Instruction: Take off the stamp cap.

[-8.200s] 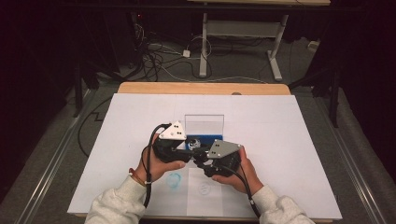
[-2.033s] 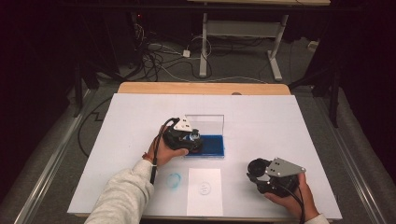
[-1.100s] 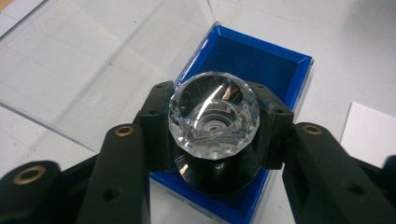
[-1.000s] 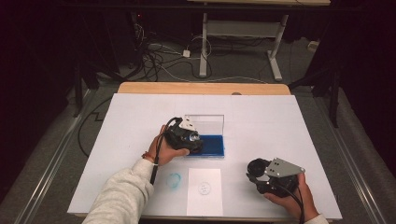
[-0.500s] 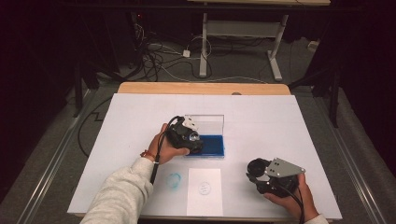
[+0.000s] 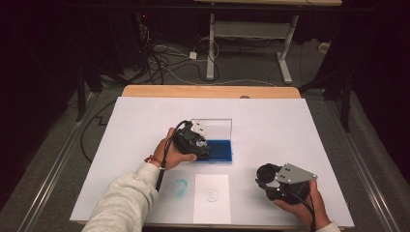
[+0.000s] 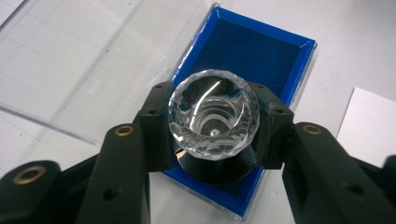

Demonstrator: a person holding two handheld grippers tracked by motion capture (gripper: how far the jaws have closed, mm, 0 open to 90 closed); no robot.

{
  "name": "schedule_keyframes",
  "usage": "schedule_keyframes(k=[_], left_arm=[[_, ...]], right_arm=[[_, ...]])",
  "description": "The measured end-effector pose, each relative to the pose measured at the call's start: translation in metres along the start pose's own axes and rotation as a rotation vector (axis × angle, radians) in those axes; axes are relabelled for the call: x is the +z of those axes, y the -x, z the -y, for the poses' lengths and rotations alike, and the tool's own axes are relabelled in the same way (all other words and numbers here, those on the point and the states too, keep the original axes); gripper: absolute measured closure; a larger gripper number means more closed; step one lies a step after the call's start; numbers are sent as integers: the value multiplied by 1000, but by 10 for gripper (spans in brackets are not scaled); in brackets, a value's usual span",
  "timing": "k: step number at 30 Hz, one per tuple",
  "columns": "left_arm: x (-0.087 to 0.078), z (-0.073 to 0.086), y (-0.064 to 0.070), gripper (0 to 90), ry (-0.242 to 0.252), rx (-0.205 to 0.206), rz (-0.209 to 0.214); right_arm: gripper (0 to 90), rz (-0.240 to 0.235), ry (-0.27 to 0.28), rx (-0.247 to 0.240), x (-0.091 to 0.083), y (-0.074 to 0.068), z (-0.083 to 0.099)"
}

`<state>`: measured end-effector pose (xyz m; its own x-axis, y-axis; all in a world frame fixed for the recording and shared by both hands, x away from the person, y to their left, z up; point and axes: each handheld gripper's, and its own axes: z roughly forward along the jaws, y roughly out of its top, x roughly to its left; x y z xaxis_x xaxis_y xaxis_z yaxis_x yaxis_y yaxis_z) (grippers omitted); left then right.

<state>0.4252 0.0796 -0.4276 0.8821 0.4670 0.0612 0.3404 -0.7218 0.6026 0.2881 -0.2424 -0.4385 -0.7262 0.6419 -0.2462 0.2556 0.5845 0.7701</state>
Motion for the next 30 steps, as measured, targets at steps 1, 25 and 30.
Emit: schedule_keyframes(k=[1, 25, 30], left_arm=[[0, 0, 1, 546, -1, 2, -4], [0, -2, 1, 546, -13, 10, -12], [1, -3, 2, 547, -4, 7, -19]], right_arm=[[387, -1, -1, 0, 0, 0, 0], [388, 2, 6, 5, -2, 2, 0], [388, 5, 8, 4, -3, 3, 0]])
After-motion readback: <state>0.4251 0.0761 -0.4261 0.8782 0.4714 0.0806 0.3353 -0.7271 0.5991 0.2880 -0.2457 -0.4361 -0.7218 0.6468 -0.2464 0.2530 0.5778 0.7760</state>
